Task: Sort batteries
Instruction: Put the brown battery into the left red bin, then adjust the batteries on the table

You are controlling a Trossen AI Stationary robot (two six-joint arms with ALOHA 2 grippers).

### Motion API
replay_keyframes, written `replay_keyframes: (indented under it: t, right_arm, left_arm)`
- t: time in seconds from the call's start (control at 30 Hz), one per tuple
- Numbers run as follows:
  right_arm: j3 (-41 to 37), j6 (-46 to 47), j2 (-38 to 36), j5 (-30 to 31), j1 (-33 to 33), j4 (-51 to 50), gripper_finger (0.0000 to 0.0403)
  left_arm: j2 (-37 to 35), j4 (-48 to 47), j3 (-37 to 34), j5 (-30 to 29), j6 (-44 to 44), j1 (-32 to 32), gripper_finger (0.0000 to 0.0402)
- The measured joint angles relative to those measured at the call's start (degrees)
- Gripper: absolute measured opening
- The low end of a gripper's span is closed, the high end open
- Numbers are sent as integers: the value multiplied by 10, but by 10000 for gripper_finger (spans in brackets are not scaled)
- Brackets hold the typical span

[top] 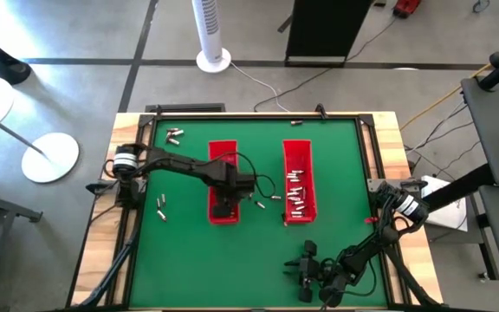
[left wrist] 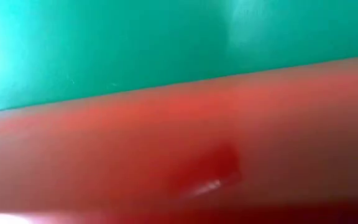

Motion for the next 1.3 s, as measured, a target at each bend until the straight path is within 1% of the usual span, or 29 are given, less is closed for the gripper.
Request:
replay_keyframes:
  t: [0.1, 0.23, 0.33, 0.4, 0.5, 0.63, 0.7, 0.77, 0.83, 0.9, 0.97, 1.1, 1.2, 1.3]
  right_arm:
    - [-1, 3, 0, -1, 0, 0, 132]
    - [-2, 14, 0, -2, 1, 1, 137]
    - [-2, 15, 0, -2, 1, 1, 140]
    - [-2, 20, 0, -2, 1, 1, 141]
    - [-2, 22, 0, -2, 1, 1, 139]
    - [-2, 23, 0, -2, 1, 0, 132]
    - [-2, 24, 0, -1, 1, 0, 130]
    - [-2, 24, 0, 2, 1, 0, 131]
    - [-2, 19, 1, 5, 1, 1, 137]
    - [-2, 15, 1, 5, 1, 3, 145]
    - [-2, 15, 1, 4, 1, 4, 154]
    - [-2, 16, 1, 4, 1, 5, 171]
    - [-2, 16, 1, 5, 1, 5, 180]
    - [-2, 16, 1, 6, 1, 5, 186]
  left_arm:
    - [-9, 0, -2, 1, 3, 0, 61]
    - [-25, -2, -3, 0, 1, 0, 93]
    - [-27, -4, -3, -19, -4, -2, 117]
    - [-34, -13, -1, -21, -10, -2, 132]
    - [-55, -25, 1, -23, -26, -2, 149]
    - [-102, -25, 12, -24, -61, -6, 161]
    - [-128, -6, 24, -26, -84, -9, 162]
    - [-151, 42, 33, -37, -100, -13, 162]
    - [-164, 112, 37, -65, -121, -20, 162]
    - [-165, 159, 40, -86, -120, -24, 162]
    - [-150, 169, 44, -90, -120, -23, 162]
    - [-84, 159, 73, -99, -180, -2, 162]
    - [-21, 122, 129, -140, -196, 11, 159]
    - [50, 30, 214, -148, -198, 19, 156]
